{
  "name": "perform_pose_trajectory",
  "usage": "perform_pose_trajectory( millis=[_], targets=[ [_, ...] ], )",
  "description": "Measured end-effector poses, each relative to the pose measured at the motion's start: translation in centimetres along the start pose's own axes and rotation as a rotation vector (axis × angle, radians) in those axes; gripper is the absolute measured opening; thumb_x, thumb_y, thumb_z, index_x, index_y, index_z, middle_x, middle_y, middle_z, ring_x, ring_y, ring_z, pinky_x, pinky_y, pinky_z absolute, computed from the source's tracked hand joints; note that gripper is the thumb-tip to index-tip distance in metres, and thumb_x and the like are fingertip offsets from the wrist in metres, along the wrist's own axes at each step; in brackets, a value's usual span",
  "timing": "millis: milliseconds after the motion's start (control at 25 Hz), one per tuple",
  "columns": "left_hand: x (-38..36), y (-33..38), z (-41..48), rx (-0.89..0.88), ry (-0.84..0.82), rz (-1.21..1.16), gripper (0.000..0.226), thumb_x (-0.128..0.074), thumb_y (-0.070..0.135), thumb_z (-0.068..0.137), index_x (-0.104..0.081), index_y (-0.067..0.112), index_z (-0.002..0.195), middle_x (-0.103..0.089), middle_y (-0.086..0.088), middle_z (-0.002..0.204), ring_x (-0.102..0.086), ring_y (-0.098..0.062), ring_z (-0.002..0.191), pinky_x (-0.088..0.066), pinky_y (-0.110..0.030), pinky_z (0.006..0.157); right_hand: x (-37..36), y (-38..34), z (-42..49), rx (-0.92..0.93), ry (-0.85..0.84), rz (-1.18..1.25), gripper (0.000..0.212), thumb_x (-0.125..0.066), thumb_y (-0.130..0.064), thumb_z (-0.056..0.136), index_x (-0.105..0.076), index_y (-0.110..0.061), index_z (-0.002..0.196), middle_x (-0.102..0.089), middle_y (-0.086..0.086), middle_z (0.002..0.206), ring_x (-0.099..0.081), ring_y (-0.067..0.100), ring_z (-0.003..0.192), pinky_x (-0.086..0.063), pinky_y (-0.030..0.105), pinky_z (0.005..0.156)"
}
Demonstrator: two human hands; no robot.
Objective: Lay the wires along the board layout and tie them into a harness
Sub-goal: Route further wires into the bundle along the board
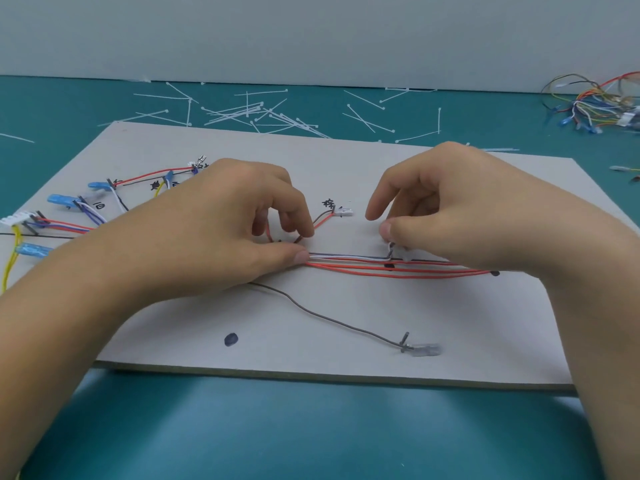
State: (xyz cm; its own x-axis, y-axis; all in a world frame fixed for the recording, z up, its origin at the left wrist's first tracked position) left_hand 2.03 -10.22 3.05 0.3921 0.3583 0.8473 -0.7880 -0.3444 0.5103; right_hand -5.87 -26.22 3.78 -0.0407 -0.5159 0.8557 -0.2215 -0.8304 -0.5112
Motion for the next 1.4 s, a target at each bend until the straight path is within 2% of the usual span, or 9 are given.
perform_pose_trajectory(
  millis=[160, 280, 440, 680, 920, 1040, 1120, 1240, 1400],
  targets=[
    [1.0, -0.4, -0.6, 0.014, 0.022, 0.019, 0.007, -0.071, 0.048, 0.085, -0.074, 0.042, 0.083, -0.062, 0.028, 0.089, -0.059, -0.002, 0.078, -0.039, -0.026, 0.059, 0.0, 0.1, 0.5, -0.026, 0.089, -0.024, 0.012, -0.069, -0.029, 0.087, -0.073, -0.030, 0.076, -0.070, -0.022, 0.069, -0.063, -0.003, 0.061, -0.042, 0.013, 0.044],
    [1.2, -1.1, -0.9, 0.045, -0.008, 0.016, 0.002, -0.076, 0.044, 0.084, -0.074, 0.043, 0.084, -0.064, 0.027, 0.086, -0.059, -0.001, 0.075, -0.040, -0.027, 0.058, -0.8, 0.6, 0.6, -0.082, 0.046, -0.084, 0.015, -0.070, -0.031, 0.085, -0.071, -0.027, 0.071, -0.068, -0.020, 0.063, -0.060, -0.003, 0.057, -0.042, 0.021, 0.049],
    [1.1, -1.4, -1.0, 0.068, -0.043, 0.000, 0.011, -0.068, 0.051, 0.075, -0.073, 0.046, 0.085, -0.065, 0.024, 0.084, -0.059, 0.002, 0.073, -0.040, -0.028, 0.058, -0.8, 1.4, 0.6, -0.150, 0.026, -0.110, 0.013, -0.070, -0.028, 0.082, -0.070, -0.028, 0.069, -0.067, -0.016, 0.060, -0.057, -0.006, 0.054, -0.032, 0.014, 0.031],
    [1.2, -2.3, -0.7, 0.155, -0.009, 0.007, 0.008, -0.074, 0.039, 0.076, -0.075, 0.046, 0.079, -0.067, 0.010, 0.069, -0.060, -0.007, 0.065, -0.043, -0.027, 0.056, -0.8, 1.6, 0.5, -0.184, 0.020, -0.096, 0.013, -0.071, -0.027, 0.079, -0.070, -0.021, 0.068, -0.060, -0.009, 0.048, -0.051, 0.000, 0.039, -0.025, 0.012, 0.026],
    [1.4, -1.8, -1.0, 0.155, 0.059, 0.021, 0.008, -0.077, 0.032, 0.078, -0.077, 0.040, 0.074, -0.067, 0.008, 0.065, -0.059, -0.004, 0.063, -0.039, -0.023, 0.052, -0.7, 1.1, 0.4, -0.156, 0.025, -0.100, 0.017, -0.070, -0.022, 0.078, -0.069, -0.017, 0.062, -0.056, -0.008, 0.041, -0.047, 0.003, 0.032, -0.024, 0.012, 0.025],
    [1.2, -1.4, -0.9, 0.123, 0.075, 0.011, 0.008, -0.079, 0.031, 0.081, -0.080, 0.038, 0.077, -0.066, 0.022, 0.068, -0.059, 0.001, 0.066, -0.039, -0.022, 0.052, -0.5, 1.3, 0.4, -0.144, -0.003, -0.109, 0.016, -0.070, -0.023, 0.076, -0.071, -0.020, 0.060, -0.058, -0.008, 0.042, -0.046, 0.004, 0.033, -0.030, 0.016, 0.030],
    [1.1, -1.1, -0.8, 0.085, 0.072, -0.011, 0.008, -0.079, 0.028, 0.085, -0.081, 0.035, 0.083, -0.065, 0.031, 0.075, -0.060, 0.001, 0.071, -0.040, -0.012, 0.053, 0.1, 2.2, 0.3, -0.166, -0.024, -0.145, 0.014, -0.071, -0.024, 0.074, -0.074, -0.024, 0.061, -0.064, -0.007, 0.047, -0.048, 0.004, 0.038, -0.039, 0.022, 0.043],
    [3.2, -1.1, -1.2, 0.029, 0.107, -0.037, 0.006, -0.077, 0.027, 0.088, -0.081, 0.031, 0.086, -0.069, 0.028, 0.077, -0.061, 0.005, 0.070, -0.041, -0.003, 0.060, 1.3, 4.2, 0.0, -0.246, -0.050, -0.192, 0.013, -0.074, -0.027, 0.073, -0.074, -0.021, 0.062, -0.066, -0.003, 0.051, -0.049, 0.006, 0.044, -0.046, 0.031, 0.057],
    [6.9, -3.9, -2.2, 0.114, 0.174, 0.025, 0.008, -0.076, 0.035, 0.087, -0.077, 0.038, 0.080, -0.067, 0.022, 0.068, -0.057, 0.004, 0.059, -0.042, -0.021, 0.052, 1.8, 5.2, 0.1, -0.281, -0.033, -0.268, 0.014, -0.072, -0.026, 0.078, -0.072, -0.023, 0.064, -0.063, -0.002, 0.053, -0.051, 0.017, 0.053, -0.046, 0.034, 0.060]
  ],
)
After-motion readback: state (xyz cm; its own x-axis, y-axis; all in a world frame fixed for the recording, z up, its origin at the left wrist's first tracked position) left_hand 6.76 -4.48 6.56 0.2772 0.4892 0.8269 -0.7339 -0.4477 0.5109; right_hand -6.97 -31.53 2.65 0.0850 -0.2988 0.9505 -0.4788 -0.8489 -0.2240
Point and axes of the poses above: each hand's wrist, its own z-axis towards the middle knuckle, its own x-axis out of the back of the hand, y = z × x, the point moved 10 cm from there along z, towards the middle knuckle
